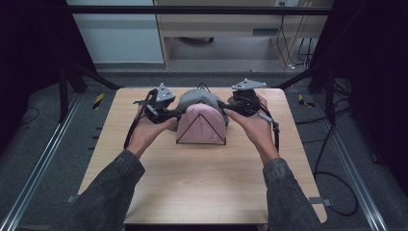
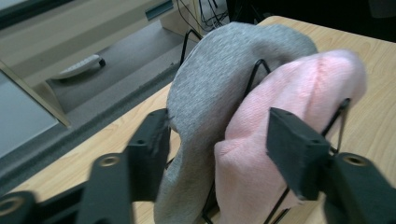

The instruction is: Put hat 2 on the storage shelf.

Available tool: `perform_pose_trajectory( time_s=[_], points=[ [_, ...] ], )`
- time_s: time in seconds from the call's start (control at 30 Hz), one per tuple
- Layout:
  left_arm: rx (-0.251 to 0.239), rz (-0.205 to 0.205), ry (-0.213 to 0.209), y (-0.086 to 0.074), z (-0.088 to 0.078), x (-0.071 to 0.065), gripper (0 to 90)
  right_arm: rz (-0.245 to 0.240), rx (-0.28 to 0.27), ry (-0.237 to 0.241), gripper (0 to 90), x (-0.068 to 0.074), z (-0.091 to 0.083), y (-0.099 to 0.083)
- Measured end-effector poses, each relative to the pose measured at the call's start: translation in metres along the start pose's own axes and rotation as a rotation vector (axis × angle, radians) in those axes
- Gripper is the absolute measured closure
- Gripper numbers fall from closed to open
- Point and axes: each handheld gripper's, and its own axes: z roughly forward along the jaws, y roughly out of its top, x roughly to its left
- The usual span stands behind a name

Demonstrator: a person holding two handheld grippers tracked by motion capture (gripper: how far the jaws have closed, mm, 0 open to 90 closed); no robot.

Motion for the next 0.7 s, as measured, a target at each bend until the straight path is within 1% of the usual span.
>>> perform_pose_trajectory(
  time_s=[0.03,0.13,0.23,0.27,0.33,0.43,0.6,0.7],
  points=[
    [0.002,0.001,-0.004,0.0,-0.003,-0.001,30.7,0.001,-0.006,-0.003,28.2,0.0,-0.002,0.0],
    [0.02,0.023,0.001,-0.001,-0.011,-0.003,20.3,-0.003,-0.007,-0.014,25.9,-0.001,-0.01,0.0],
    [0.026,0.017,-0.003,-0.002,-0.02,-0.003,13.8,-0.001,-0.016,-0.024,25.3,-0.004,-0.019,-0.001],
    [0.03,0.01,-0.002,-0.003,-0.024,-0.003,12.9,0.0,-0.015,-0.029,25.1,-0.006,-0.023,-0.002],
    [0.03,-0.002,-0.012,-0.005,-0.03,-0.001,10.4,0.0,-0.018,-0.036,24.3,-0.009,-0.028,-0.002],
    [0.043,0.008,-0.012,-0.01,-0.036,-0.001,7.8,0.003,-0.022,-0.043,23.3,-0.014,-0.036,-0.003],
    [0.066,0.029,-0.016,-0.021,-0.044,-0.001,6.2,0.006,-0.025,-0.052,22.2,-0.02,-0.047,-0.007],
    [0.073,0.027,-0.017,-0.028,-0.048,0.0,6.2,0.012,-0.021,-0.053,21.8,-0.021,-0.051,-0.011]
  ],
)
